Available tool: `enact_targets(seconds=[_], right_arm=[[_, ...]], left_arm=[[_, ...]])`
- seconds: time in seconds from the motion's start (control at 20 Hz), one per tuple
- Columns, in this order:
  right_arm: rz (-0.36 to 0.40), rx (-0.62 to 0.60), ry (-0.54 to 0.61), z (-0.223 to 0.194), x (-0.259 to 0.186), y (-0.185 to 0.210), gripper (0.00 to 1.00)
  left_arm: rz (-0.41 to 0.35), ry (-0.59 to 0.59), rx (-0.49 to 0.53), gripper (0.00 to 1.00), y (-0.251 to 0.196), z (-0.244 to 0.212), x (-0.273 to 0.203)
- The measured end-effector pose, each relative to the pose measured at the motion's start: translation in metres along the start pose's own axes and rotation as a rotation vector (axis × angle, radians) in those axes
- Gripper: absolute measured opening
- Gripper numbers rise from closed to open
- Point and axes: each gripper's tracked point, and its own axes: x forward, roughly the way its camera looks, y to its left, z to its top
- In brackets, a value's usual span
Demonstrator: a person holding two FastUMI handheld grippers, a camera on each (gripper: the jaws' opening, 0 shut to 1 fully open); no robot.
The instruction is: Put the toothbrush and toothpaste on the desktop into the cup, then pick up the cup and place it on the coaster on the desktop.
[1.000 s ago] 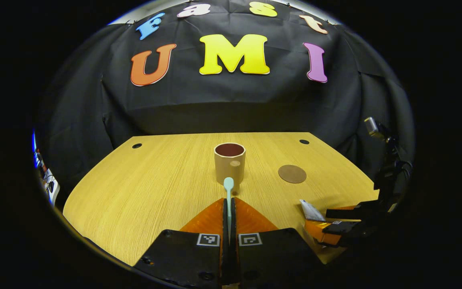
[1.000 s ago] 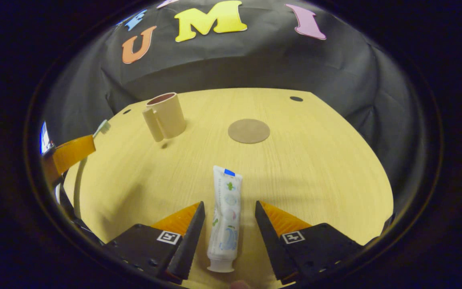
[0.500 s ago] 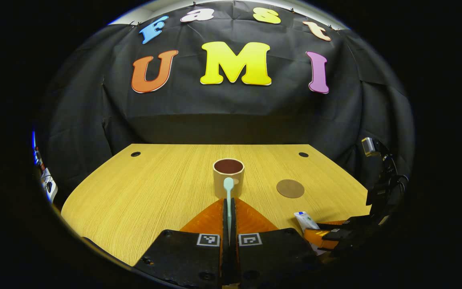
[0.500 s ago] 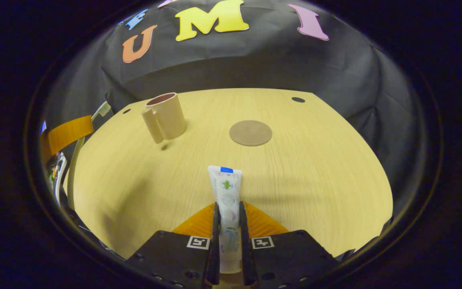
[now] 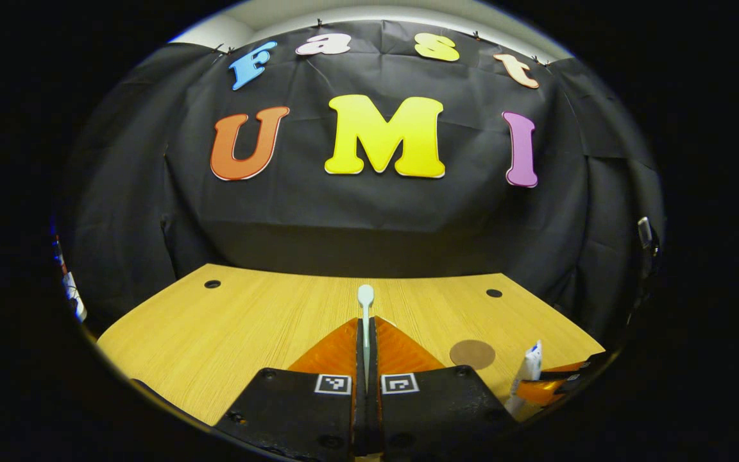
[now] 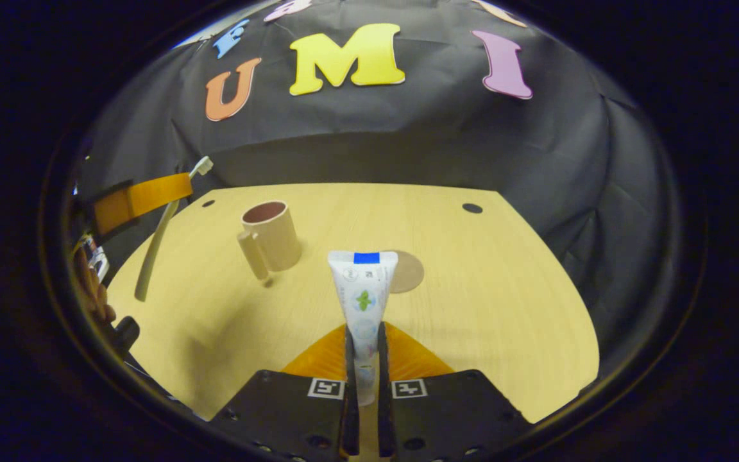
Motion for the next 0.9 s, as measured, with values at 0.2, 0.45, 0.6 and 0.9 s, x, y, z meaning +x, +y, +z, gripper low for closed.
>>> enact_targets(seconds=[0.2, 0.45, 0.6, 0.9], right_arm=[[0.012, -0.005, -0.026, 0.016, -0.004, -0.001, 0.11], [0.007, -0.034, -0.072, 0.045, -0.012, -0.007, 0.11], [-0.002, -0.052, -0.092, 0.058, -0.015, -0.013, 0.11], [-0.018, -0.051, -0.098, 0.068, -0.018, -0.017, 0.11]], left_arm=[[0.004, -0.051, 0.006, 0.03, 0.003, 0.021, 0.024], [-0.012, -0.137, -0.027, 0.03, 0.0, 0.044, 0.056], [-0.017, -0.175, -0.036, 0.03, 0.001, 0.05, 0.08], [-0.023, -0.22, -0.06, 0.03, 0.003, 0.058, 0.107]])
